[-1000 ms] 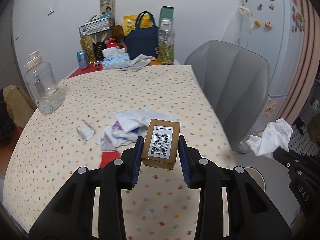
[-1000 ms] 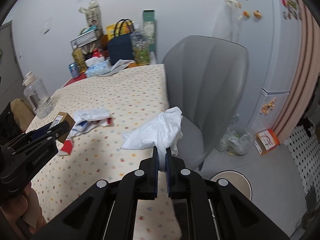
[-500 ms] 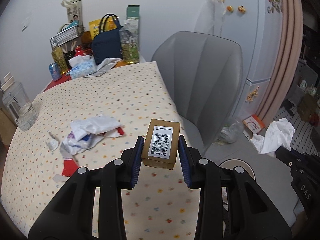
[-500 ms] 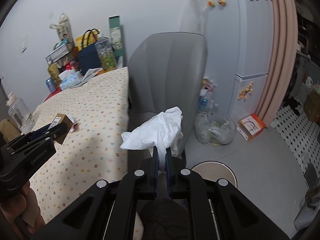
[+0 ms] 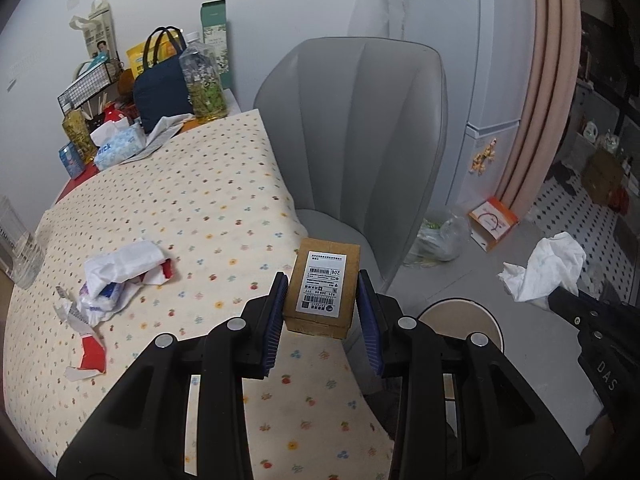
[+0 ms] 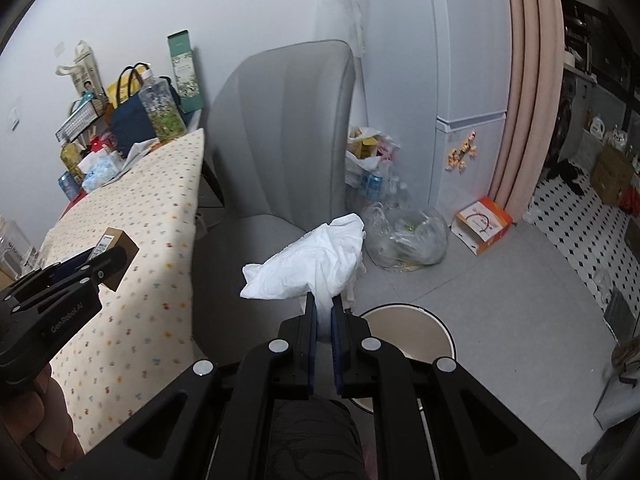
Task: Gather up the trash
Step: 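Carry box and tissue to the bin and open both tools over it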
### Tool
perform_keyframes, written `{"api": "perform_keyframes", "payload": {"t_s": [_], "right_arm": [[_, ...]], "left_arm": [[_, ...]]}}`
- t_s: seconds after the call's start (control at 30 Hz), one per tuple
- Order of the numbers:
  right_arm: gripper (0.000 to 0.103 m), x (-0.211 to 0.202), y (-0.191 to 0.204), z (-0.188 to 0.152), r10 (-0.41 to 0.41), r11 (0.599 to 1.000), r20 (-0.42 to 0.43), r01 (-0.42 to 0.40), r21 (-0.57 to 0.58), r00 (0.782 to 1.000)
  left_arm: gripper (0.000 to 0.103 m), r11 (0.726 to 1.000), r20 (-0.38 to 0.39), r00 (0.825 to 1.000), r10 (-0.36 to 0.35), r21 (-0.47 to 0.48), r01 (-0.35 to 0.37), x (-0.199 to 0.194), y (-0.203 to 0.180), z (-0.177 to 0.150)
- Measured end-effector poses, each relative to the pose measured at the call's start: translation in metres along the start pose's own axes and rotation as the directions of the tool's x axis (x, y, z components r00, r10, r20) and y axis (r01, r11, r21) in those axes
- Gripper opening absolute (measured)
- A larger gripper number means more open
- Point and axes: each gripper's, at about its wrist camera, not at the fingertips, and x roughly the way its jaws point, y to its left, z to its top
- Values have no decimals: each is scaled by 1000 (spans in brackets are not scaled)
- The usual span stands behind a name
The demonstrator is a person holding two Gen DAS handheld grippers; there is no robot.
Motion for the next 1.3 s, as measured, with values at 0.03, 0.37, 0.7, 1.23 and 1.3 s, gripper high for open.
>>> {"api": "perform_keyframes", "payload": {"t_s": [0.03,0.37,0.7,1.23,1.3], "right_arm": [[8,2,-1,0,-3,1000,-2,3,3,1000],[11,17,-39,8,-53,996,0,53,77,999],[48,12,-81,2,-131,981,11,128,147,991],[58,-21,-153,-18,-259,934,5,249,257,966],[60,-27,-164,-23,-284,921,3,272,281,959]], "left_arm": [[35,1000,-5,1000,-2,5,2,3,-3,0],[35,997,-28,999,-41,63,43,21,-36,11],[35,989,-49,995,-91,115,96,30,-73,13],[35,945,-117,966,-232,206,252,49,-161,10],[35,937,-119,961,-249,222,270,49,-172,11]]}}
